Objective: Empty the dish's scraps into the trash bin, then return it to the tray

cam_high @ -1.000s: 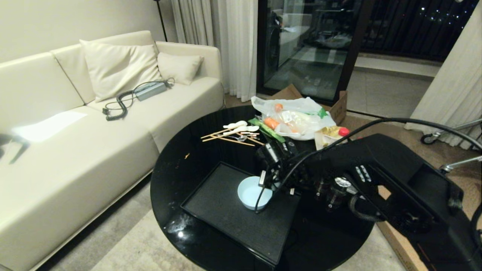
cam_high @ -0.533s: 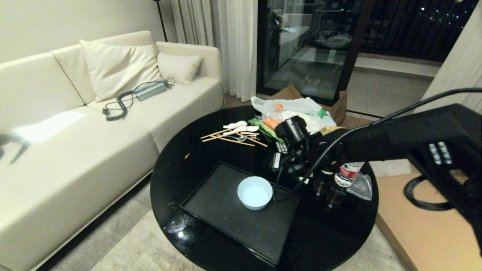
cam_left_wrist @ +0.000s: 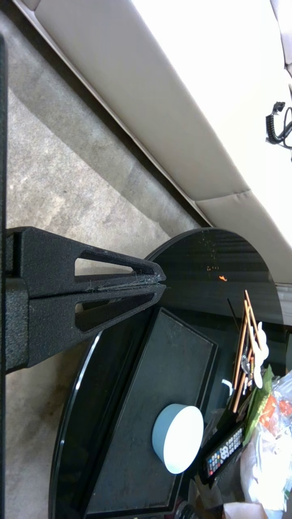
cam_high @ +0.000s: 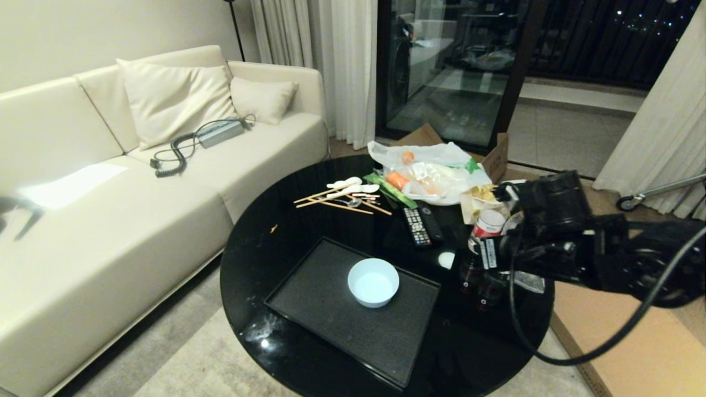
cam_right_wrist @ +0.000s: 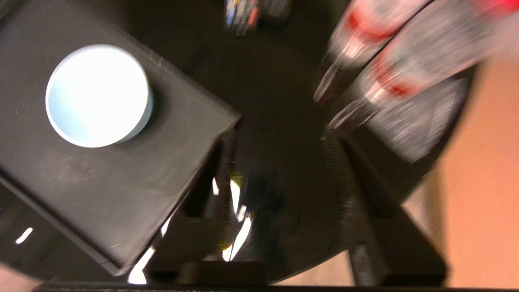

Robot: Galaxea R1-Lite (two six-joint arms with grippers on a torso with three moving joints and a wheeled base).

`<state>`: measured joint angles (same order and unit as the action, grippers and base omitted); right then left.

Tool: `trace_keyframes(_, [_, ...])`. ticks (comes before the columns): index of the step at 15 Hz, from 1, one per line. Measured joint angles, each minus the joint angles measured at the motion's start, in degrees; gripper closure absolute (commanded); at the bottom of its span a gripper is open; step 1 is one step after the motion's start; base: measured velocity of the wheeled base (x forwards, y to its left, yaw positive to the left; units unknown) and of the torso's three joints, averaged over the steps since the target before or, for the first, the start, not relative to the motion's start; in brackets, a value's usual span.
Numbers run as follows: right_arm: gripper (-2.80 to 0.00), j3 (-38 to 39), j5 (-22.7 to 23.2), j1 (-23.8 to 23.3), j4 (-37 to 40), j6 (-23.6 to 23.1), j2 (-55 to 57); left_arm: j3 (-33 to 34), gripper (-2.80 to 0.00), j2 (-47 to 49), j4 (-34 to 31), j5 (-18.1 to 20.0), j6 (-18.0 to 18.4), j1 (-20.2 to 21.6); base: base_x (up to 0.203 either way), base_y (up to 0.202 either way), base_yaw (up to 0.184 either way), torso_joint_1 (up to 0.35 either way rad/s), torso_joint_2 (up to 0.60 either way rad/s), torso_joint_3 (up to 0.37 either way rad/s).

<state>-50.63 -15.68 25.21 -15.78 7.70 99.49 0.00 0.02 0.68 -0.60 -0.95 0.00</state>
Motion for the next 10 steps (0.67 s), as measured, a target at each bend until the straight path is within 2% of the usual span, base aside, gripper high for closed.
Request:
trace_keyframes(2, [0.00,6.65,-0.09,-1.47,-6.78,-3.05,-5.91,0.00,0.00,0.00,0.00,0.00,0.01,0.00,0.000,0.000,0.000,0.000,0.00,0.000])
trace_keyframes(5, [0.00,15.66,-0.20,-2.78,-9.90,-5.12,-15.05,0.00,0.00,0.00,0.00,0.00,0.01,0.00,0.000,0.000,0.000,0.000,0.00,0.000])
trace_keyframes(10, [0.00,35.72,-0.13,-5.61,-17.44,-8.52,-32.27,0.00,0.00,0.00,0.00,0.00,0.00,0.00,0.000,0.000,0.000,0.000,0.00,0.000])
